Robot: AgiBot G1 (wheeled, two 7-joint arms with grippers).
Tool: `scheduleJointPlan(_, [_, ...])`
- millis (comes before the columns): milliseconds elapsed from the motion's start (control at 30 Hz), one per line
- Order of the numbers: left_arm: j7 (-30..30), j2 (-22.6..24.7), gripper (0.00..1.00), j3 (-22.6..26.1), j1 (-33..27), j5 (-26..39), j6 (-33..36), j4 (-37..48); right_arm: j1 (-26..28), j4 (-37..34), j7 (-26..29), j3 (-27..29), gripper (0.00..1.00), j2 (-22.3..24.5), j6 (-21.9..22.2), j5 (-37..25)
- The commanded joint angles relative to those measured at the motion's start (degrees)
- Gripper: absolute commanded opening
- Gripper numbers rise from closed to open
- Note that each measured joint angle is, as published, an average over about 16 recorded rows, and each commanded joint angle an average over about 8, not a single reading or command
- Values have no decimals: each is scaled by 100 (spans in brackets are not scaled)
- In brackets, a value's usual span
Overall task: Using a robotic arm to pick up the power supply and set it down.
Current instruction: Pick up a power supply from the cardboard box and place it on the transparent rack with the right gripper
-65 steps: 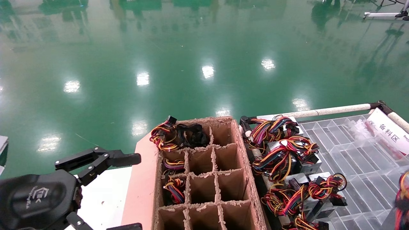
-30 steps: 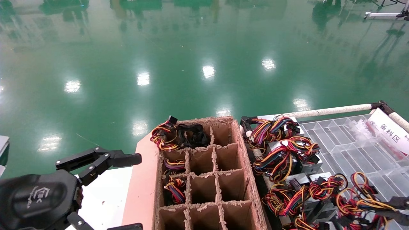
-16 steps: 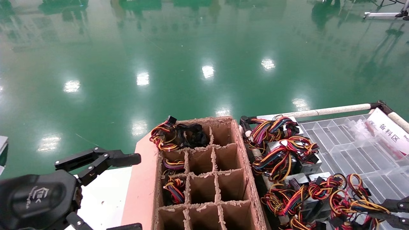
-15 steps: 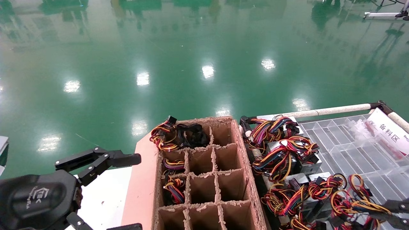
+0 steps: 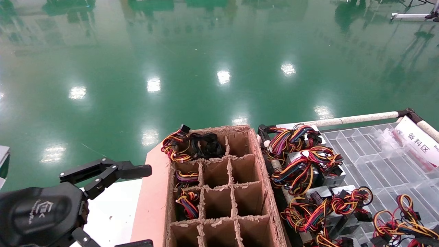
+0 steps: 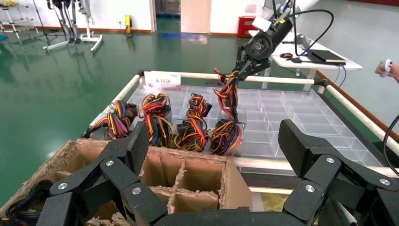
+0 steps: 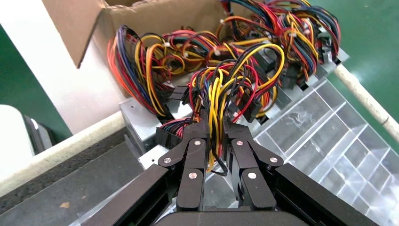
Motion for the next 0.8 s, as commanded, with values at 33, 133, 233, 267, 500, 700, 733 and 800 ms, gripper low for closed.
scheduleJointPlan(33, [0,0,100,0,0,0,0,0,-130,-192,-172,-57,0,-40,-10,174])
scheduleJointPlan(133, [0,0,100,0,0,0,0,0,-269,-474,-377,-98,0,-151,-43,355])
scheduleJointPlan(233, [0,0,100,0,0,0,0,0,-375,-747,-553,-118,0,-255,-102,499])
scheduleJointPlan(267, [0,0,100,0,0,0,0,0,-404,-835,-605,-121,0,-289,-129,542])
scheduleJointPlan(500, [0,0,100,0,0,0,0,0,-523,-1290,-806,-136,45,-491,-332,719])
scheduleJointPlan(700, [0,-1,100,0,1,0,-1,1,-574,-1485,-824,-154,100,-587,-419,788])
scheduleJointPlan(733, [1,-1,100,-1,1,0,-1,1,-578,-1497,-827,-155,100,-594,-423,793])
scheduleJointPlan(800, [1,-1,100,-1,2,0,-1,1,-587,-1524,-834,-159,100,-607,-433,802])
